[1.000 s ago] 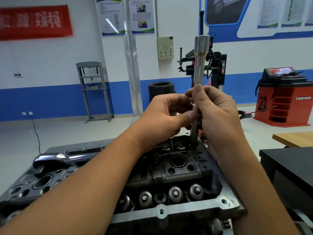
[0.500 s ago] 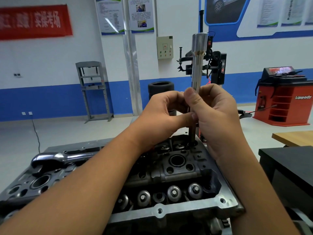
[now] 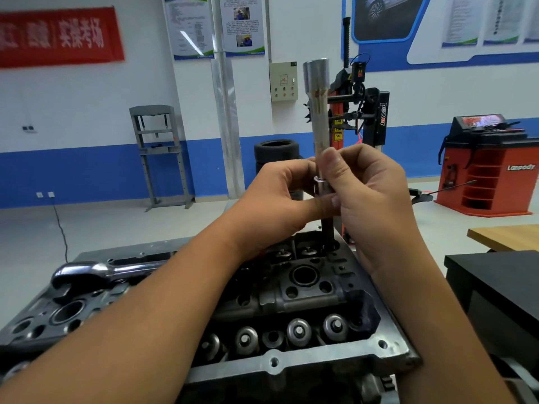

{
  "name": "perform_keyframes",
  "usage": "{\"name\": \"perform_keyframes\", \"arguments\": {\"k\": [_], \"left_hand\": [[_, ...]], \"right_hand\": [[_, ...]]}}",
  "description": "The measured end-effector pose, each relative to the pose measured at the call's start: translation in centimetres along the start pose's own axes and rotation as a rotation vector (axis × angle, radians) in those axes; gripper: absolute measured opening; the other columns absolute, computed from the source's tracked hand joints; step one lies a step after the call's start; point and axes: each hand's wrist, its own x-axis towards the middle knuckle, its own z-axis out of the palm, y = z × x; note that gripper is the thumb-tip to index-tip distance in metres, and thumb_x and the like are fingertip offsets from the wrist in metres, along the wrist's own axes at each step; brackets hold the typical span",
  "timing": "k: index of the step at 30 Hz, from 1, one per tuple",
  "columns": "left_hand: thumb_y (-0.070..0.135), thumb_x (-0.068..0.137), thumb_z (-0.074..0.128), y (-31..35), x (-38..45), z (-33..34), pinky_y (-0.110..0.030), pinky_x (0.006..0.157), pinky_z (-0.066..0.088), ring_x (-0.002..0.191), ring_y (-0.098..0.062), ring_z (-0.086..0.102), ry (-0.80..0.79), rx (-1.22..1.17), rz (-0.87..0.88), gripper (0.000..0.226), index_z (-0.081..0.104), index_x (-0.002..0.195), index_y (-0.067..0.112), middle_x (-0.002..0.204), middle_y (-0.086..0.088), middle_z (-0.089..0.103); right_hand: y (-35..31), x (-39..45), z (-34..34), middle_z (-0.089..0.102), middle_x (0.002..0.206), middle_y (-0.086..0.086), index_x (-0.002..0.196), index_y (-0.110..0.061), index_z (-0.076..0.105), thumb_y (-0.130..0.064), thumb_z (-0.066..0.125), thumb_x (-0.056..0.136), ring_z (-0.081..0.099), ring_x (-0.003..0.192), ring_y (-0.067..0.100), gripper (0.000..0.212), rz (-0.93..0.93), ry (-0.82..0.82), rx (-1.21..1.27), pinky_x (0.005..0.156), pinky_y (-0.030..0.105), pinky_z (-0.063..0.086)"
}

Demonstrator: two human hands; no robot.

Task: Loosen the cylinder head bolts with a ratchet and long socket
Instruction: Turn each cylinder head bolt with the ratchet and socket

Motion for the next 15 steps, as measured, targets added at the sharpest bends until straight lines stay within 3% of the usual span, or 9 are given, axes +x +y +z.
{"name": "perform_keyframes", "arguments": {"k": [3, 8, 11, 13, 15], "left_hand": [[0.004, 0.101, 0.064, 0.06, -0.14, -0.02, -0.020, 0.044, 0.037, 0.048, -0.008, 0.045, -0.091, -0.123, -0.030, 0.009, 0.070, 0.102, 0.011, 0.071, 0.006, 0.065], [0.004, 0.099, 0.068, 0.20, -0.07, 0.06, -0.017, 0.043, 0.041, 0.044, -0.001, 0.051, -0.051, -0.033, -0.013, 0.015, 0.070, 0.111, -0.003, 0.071, 0.005, 0.069], [0.003, 0.099, 0.067, 0.36, -0.08, -0.06, -0.014, 0.048, 0.043, 0.048, 0.000, 0.054, -0.039, -0.021, -0.010, 0.011, 0.071, 0.108, -0.002, 0.078, -0.003, 0.069], [0.008, 0.103, 0.062, 0.48, -0.11, -0.11, -0.022, 0.047, 0.040, 0.050, -0.012, 0.048, -0.069, -0.065, -0.057, 0.013, 0.071, 0.111, 0.002, 0.077, -0.005, 0.065], [0.009, 0.106, 0.057, 0.41, -0.08, -0.07, -0.025, 0.046, 0.037, 0.052, -0.017, 0.043, -0.084, -0.109, -0.089, 0.018, 0.069, 0.116, 0.001, 0.072, 0.000, 0.062]], "right_hand": [[0.11, 0.15, -0.09, 0.068, 0.069, -0.004, 0.079, -0.017, 0.069, -0.023, 0.064, 0.102, 0.065, 0.069, 0.014, 0.025, 0.045, 0.023, 0.012, 0.067, 0.040, 0.059], [-0.22, -0.20, 0.04, 0.070, 0.076, 0.009, 0.084, -0.011, 0.067, -0.035, 0.081, 0.078, 0.070, 0.072, 0.018, 0.028, 0.024, -0.003, 0.004, 0.067, 0.042, 0.064], [-0.22, -0.21, -0.05, 0.069, 0.078, 0.006, 0.087, -0.009, 0.068, -0.021, 0.078, 0.090, 0.072, 0.077, 0.028, 0.016, 0.030, -0.018, -0.020, 0.077, 0.054, 0.063], [-0.18, -0.13, -0.18, 0.068, 0.075, 0.003, 0.089, -0.008, 0.070, -0.021, 0.070, 0.098, 0.071, 0.080, 0.036, 0.016, 0.047, -0.030, -0.033, 0.074, 0.061, 0.061], [-0.14, -0.02, -0.27, 0.069, 0.077, 0.005, 0.092, -0.006, 0.071, -0.023, 0.064, 0.102, 0.070, 0.079, 0.033, 0.020, 0.070, -0.029, -0.019, 0.074, 0.062, 0.061]]}}
